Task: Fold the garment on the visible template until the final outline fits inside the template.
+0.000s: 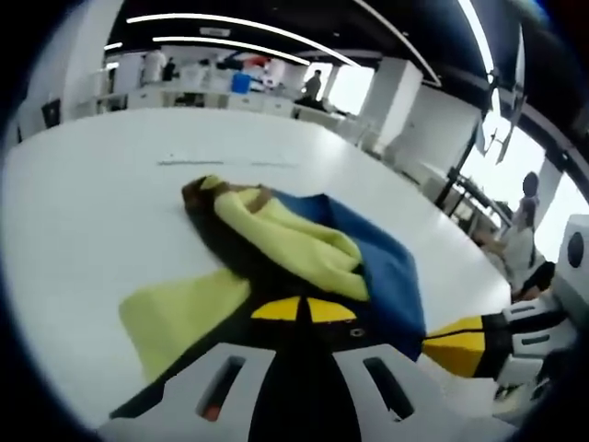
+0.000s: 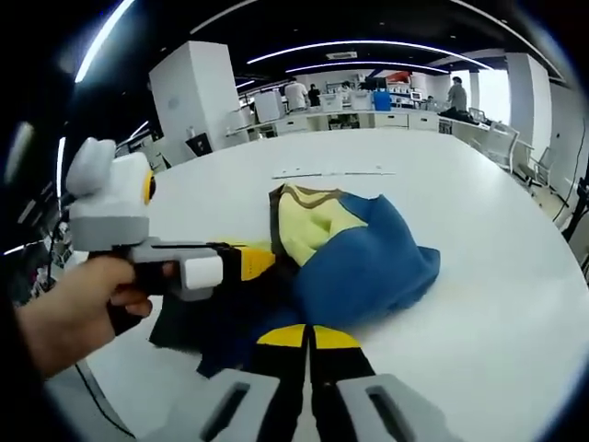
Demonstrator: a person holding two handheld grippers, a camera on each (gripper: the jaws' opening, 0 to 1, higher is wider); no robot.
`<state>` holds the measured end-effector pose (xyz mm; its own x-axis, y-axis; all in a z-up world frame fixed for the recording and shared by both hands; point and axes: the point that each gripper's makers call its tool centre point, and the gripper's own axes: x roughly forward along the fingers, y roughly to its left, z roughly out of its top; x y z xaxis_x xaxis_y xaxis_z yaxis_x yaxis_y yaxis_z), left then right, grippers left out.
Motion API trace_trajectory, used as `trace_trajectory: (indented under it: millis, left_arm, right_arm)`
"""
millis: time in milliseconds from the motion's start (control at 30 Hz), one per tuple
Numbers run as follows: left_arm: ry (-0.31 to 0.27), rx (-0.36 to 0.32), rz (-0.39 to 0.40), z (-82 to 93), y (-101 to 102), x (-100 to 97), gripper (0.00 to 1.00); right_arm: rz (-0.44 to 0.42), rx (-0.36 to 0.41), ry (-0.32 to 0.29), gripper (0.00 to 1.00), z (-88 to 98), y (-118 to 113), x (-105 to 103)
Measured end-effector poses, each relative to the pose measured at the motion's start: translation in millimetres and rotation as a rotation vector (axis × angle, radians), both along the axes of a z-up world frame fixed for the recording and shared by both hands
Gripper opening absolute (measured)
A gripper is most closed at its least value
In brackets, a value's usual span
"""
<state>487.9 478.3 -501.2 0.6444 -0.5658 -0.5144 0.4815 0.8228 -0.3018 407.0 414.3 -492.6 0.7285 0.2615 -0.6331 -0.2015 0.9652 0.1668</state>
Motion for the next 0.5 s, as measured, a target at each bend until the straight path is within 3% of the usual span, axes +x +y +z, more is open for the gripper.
trace_trajectory:
  millis: [367,500]
  left_arm:
    - [-0.041,-0.025,0.038,20.4,26.8,9.9,0.0]
    - [-0.065,-0.018,0.044,32.5,37.1,12.6,0.0]
  right_arm:
    - [-0.031,-0.053,-0.063,0.0,24.1,-34.2,4.4]
    - [-0.076,-0.074,-0.1,0.0,37.2,-58.7,15.5]
